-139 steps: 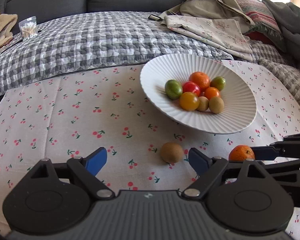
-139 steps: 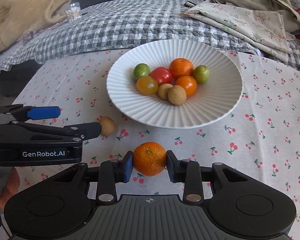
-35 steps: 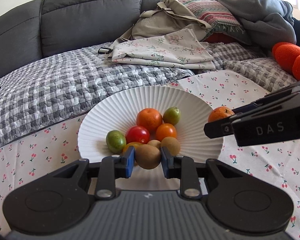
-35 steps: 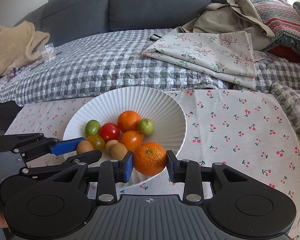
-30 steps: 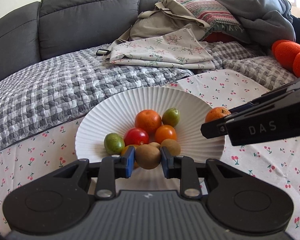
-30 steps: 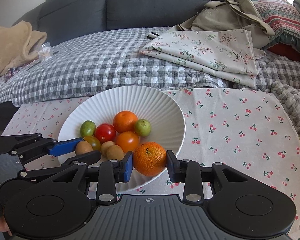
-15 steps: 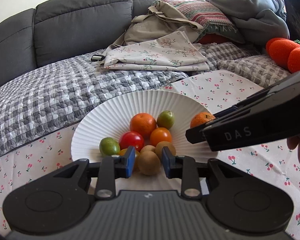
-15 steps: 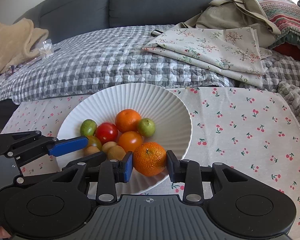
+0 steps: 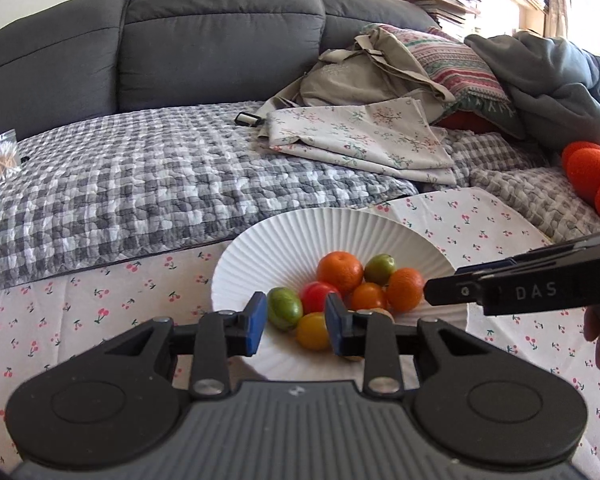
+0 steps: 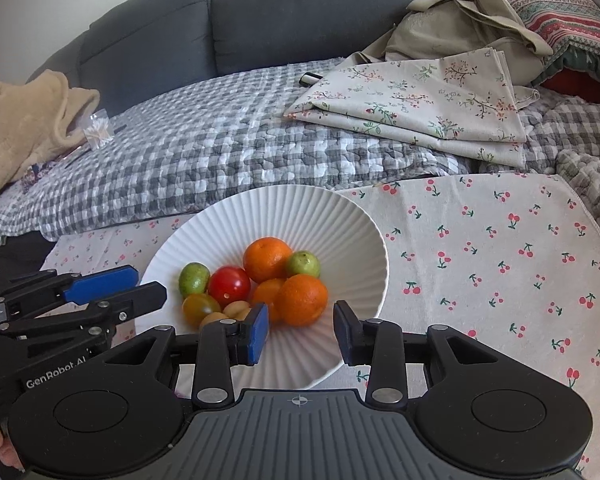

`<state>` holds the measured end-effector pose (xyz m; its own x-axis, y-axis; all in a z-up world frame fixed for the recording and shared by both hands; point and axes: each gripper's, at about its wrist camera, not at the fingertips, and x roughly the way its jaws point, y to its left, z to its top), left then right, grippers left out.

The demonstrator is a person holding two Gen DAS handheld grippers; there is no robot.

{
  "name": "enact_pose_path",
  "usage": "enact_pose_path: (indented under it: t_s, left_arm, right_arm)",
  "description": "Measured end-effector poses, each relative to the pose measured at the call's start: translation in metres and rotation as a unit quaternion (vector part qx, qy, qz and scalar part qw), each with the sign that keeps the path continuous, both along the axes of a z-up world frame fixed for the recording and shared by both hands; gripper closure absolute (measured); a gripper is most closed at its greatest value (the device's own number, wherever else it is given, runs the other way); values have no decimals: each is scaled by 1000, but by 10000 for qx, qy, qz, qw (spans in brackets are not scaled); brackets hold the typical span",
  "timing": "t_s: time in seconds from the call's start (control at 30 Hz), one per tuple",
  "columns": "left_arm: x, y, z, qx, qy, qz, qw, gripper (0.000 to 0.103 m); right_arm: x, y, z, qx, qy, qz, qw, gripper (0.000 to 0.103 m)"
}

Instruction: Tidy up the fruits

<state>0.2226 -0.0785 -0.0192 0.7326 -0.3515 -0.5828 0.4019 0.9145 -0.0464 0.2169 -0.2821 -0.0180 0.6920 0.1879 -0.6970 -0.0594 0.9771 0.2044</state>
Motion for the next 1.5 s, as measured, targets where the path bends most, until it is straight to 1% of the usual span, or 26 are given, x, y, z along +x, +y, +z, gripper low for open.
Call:
enact_pose_path:
  t_s: [0.07, 0.17, 0.23, 0.27, 0.3, 0.33, 0.37, 0.4, 0.47, 0.5, 0.53, 0.57, 0.6, 0.63, 0.77, 0.83, 0.97, 1.03, 1.1, 1.23, 1.37, 1.5]
  left_arm:
    - [-1, 5, -1, -29, 95, 115, 9999, 69]
    - [-4, 8, -1, -19, 242, 293, 9993, 62]
    - [-7, 10, 1, -25, 313, 459, 9985, 51]
    - [-9, 12, 3, -39, 336, 547, 9979, 47]
    - [-11, 12, 4, -39, 358, 622, 9974, 42]
    - [-14, 12, 5, 1, 396, 696, 9968, 36]
    - [-17, 12, 6, 65, 427, 750, 9962, 34]
    - [-20, 12, 6, 124, 453, 800, 9957, 30]
    - [-30, 12, 9, 219, 492, 879, 9947, 28]
    - [-34, 12, 11, 271, 492, 890, 9944, 27]
    - [-39, 11, 13, 334, 495, 904, 9941, 23]
    - [-44, 12, 16, 385, 508, 934, 9936, 20]
    - [-50, 14, 19, 409, 496, 966, 9932, 17]
    - [-57, 15, 22, 438, 448, 988, 9931, 16]
    - [-79, 19, 32, 584, 338, 1092, 9917, 12]
    - [-89, 24, 36, 506, 375, 1130, 9916, 11]
    - [-106, 31, 45, 318, 405, 1190, 9916, 10]
    - [-115, 35, 49, 302, 371, 1228, 9913, 8]
    - [-125, 39, 53, 281, 355, 1269, 9909, 7]
    - [-146, 48, 60, 219, 297, 1367, 9899, 2]
    - [-160, 53, 63, 239, 246, 1472, 9885, 1]
    - [-171, 57, 68, 325, 66, 1576, 9869, 1]
  right_arm:
    - [-2, 1, 3, -7, 7, 4, 10000, 67]
    - [-8, 2, 9, -23, -10, 9, 10000, 67]
    - [-13, 3, 13, -12, 18, 37, 10000, 67]
    - [-16, 5, 14, -9, 49, 81, 10000, 67]
    - [-19, 8, 16, -30, 83, 107, 9999, 67]
    - [-23, 11, 17, -70, 106, 111, 9999, 65]
    - [-28, 15, 18, -107, 122, 109, 9998, 64]
    - [-32, 18, 20, -130, 149, 103, 9997, 63]
    - [-42, 24, 25, -76, 186, 94, 9998, 61]
    - [-46, 26, 28, -41, 203, 105, 9997, 56]
    - [-50, 29, 32, -65, 206, 98, 9997, 48]
    - [-55, 32, 36, -144, 171, 62, 9997, 44]
    - [-60, 34, 40, -239, 125, 23, 9996, 35]
    - [-65, 35, 43, -305, 91, 0, 9995, 32]
    - [-85, 33, 53, -221, 57, -119, 9997, 27]
    - [-95, 33, 57, -204, 38, -156, 9997, 24]
    - [-118, 40, 65, -338, -38, -181, 9993, 16]
    - [-129, 44, 68, -423, -67, -200, 9989, 10]
    - [-140, 47, 72, -479, -130, -195, 9986, 7]
    - [-161, 49, 78, -380, -236, -147, 9989, 2]
    - [-177, 56, 78, -409, -236, -102, 9988, 1]
    - [-192, 63, 80, -527, -355, -92, 9979, 1]
